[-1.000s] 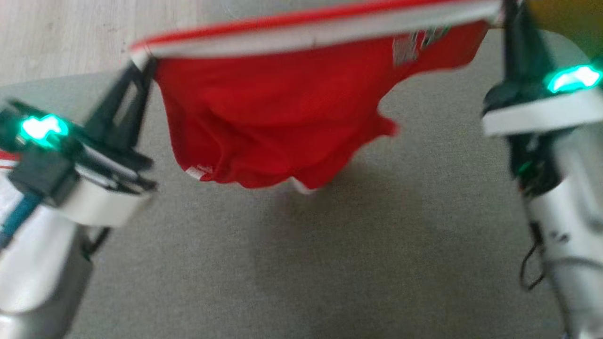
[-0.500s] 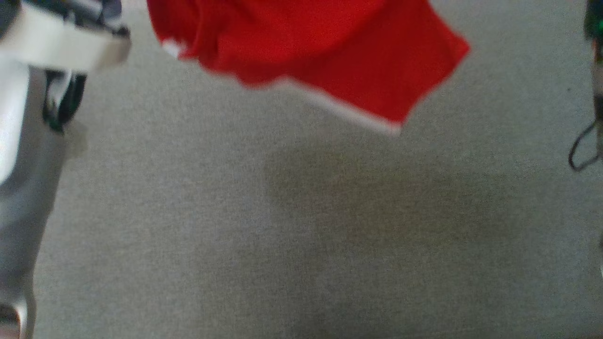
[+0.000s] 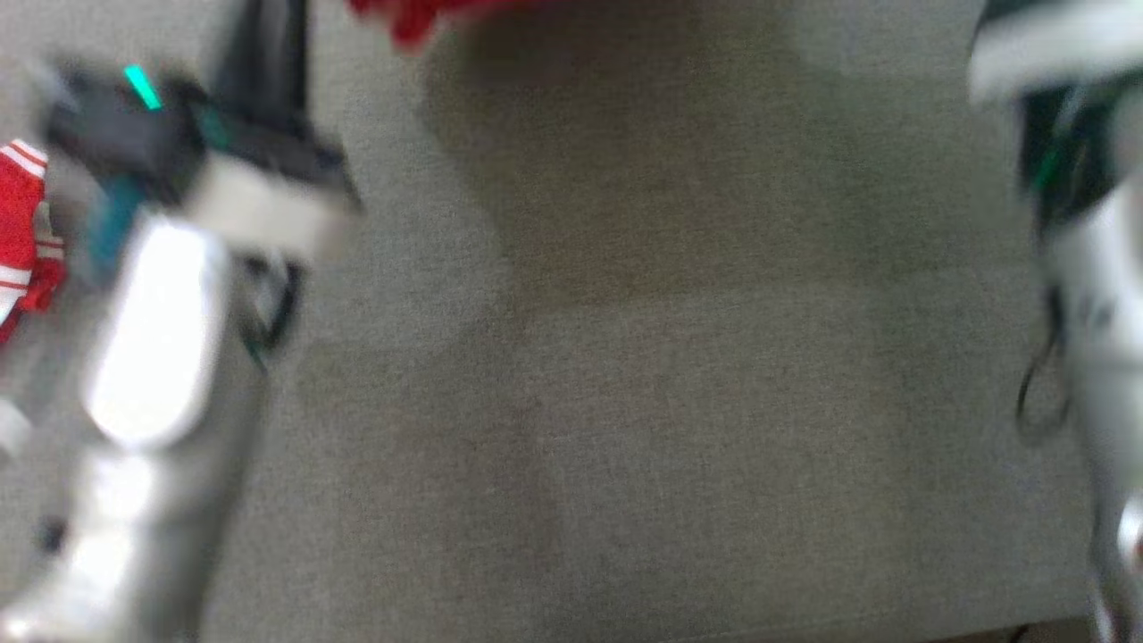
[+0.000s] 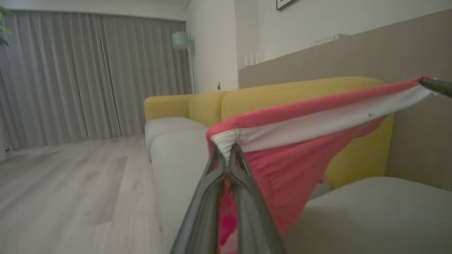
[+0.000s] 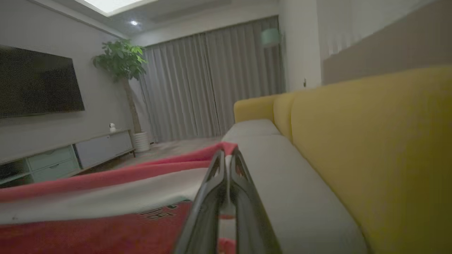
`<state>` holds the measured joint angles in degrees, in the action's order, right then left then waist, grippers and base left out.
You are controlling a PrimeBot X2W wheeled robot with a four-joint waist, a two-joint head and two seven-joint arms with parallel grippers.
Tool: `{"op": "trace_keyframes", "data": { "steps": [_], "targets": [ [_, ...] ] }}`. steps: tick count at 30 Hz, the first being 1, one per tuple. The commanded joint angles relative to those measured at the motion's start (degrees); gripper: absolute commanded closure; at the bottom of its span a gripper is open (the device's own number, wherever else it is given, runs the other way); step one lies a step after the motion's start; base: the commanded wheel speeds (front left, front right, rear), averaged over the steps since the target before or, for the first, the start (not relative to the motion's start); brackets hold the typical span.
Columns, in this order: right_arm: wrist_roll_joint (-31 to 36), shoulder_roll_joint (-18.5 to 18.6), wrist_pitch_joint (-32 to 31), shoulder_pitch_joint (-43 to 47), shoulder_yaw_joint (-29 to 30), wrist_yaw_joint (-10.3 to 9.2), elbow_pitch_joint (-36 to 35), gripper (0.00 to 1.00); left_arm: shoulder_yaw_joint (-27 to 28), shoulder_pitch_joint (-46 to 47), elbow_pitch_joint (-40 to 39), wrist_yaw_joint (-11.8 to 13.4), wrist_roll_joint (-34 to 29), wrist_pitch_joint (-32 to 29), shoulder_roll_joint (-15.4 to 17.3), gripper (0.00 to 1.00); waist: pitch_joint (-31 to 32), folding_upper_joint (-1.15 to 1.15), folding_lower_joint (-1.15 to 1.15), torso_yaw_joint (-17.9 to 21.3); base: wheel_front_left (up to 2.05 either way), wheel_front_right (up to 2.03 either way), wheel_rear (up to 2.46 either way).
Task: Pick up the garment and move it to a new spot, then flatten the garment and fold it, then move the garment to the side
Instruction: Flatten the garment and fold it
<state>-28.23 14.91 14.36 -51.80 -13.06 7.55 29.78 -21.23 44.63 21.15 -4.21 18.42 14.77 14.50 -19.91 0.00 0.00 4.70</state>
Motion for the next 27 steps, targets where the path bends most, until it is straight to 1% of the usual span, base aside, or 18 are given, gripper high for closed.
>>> {"op": "trace_keyframes", "data": {
  "steps": [1,4,7,8,13,16,19,21,24,27],
  "targets": [
    [-2.09,0.22,0.58,6.08,0.22,-0.06,-1.98,1.00,3.44,-4.79,-1.63,0.30,0.41,0.20,1.16,1.00,0.58,0.00,0.00,0.38,0.00,0.00,0.00],
    [-5.48,0.11,0.61,17.77,1.03,-0.06,-3.11,1.00,5.07,-15.31,-0.77,-0.47,0.52,0.21,-1.06,1.00,1.13,0.00,0.00,0.67,0.00,0.00,0.00],
    [-7.51,-0.69,0.62,27.76,1.38,-0.06,-5.55,1.00,7.13,-23.96,-1.07,-1.17,0.00,0.22,-3.68,1.00,1.93,0.00,0.00,0.78,0.00,0.00,0.00],
    [-7.51,-0.69,0.62,27.76,1.38,-0.06,-5.55,1.00,7.13,-23.96,-1.07,-1.17,0.00,0.22,-3.68,1.00,1.93,0.00,0.00,0.78,0.00,0.00,0.00],
    [-8.71,-2.47,0.62,39.30,3.33,-0.06,-9.65,1.00,8.92,-33.85,-3.20,-2.43,-2.32,0.22,-7.13,1.00,4.43,0.00,0.00,0.59,0.00,0.00,0.00],
    [-9.14,-2.65,0.62,44.03,4.33,-0.06,-11.17,1.00,9.33,-38.12,-4.36,-2.88,-3.39,0.22,-8.52,1.00,6.72,0.00,0.00,0.05,0.00,0.00,0.00],
    [-10.01,-2.04,0.63,47.80,5.14,-0.06,-13.14,1.00,9.14,-41.37,-5.52,-3.11,-4.23,0.22,-9.31,1.00,8.74,0.00,0.00,-0.49,0.00,0.00,0.00],
    [-10.88,-1.34,0.63,49.65,5.51,-0.06,-16.20,1.00,8.76,-42.96,-6.72,-3.20,-4.63,0.22,-9.62,1.00,9.52,0.00,0.00,-0.80,0.00,0.00,0.00],
    [-11.29,0.23,0.63,51.60,5.52,-0.06,-19.98,1.00,7.57,-44.29,-9.07,-3.24,-5.06,0.22,-9.73,1.00,10.04,0.00,0.00,-1.17,0.00,0.00,0.00],
    [-11.67,0.89,0.63,51.20,5.51,-0.06,-21.84,1.00,6.91,-43.94,-10.68,-3.25,-4.95,0.22,-9.82,1.00,9.63,0.00,0.00,-1.67,0.00,0.00,0.00]
  ]
}}
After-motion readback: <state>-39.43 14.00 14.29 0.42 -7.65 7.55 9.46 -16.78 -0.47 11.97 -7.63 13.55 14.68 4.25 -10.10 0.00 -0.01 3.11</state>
